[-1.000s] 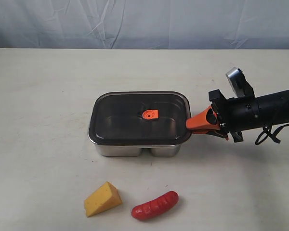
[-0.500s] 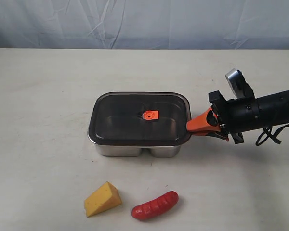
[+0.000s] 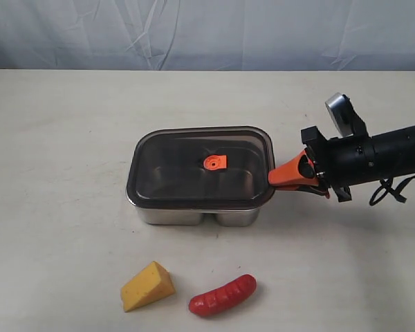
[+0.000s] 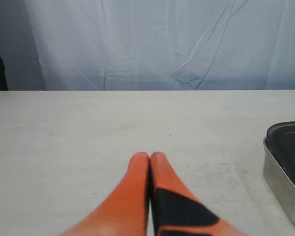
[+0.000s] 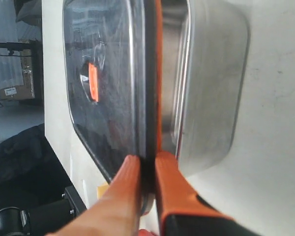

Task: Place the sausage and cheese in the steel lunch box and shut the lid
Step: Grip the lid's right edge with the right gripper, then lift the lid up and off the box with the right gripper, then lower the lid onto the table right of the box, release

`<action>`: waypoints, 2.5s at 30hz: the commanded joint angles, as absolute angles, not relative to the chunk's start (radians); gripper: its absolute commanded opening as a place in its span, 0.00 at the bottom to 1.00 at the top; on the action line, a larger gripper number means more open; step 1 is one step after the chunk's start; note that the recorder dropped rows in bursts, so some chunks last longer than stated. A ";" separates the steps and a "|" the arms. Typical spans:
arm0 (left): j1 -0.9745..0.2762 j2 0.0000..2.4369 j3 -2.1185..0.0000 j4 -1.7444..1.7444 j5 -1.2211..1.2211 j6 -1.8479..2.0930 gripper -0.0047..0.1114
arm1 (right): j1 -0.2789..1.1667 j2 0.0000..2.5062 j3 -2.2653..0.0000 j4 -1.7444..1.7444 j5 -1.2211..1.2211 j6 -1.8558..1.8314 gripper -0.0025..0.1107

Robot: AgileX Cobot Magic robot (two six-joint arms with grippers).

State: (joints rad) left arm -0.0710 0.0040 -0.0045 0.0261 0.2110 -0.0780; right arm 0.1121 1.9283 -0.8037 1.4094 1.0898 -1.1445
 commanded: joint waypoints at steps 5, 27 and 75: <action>-0.070 0.000 0.000 0.028 0.204 -0.079 0.04 | 0.112 1.876 -0.802 1.391 1.095 -1.150 0.01; -0.070 0.000 0.000 0.028 0.204 -0.079 0.04 | 0.112 1.769 -0.802 1.565 1.221 -1.205 0.01; -0.070 0.000 0.000 0.028 0.204 -0.079 0.04 | 0.306 1.233 -1.098 0.036 1.003 -0.697 0.01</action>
State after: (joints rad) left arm -0.0710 0.0040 -0.0045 0.0261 0.2110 -0.0780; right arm 0.2545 1.2383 -1.1246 0.0944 0.9673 -0.7022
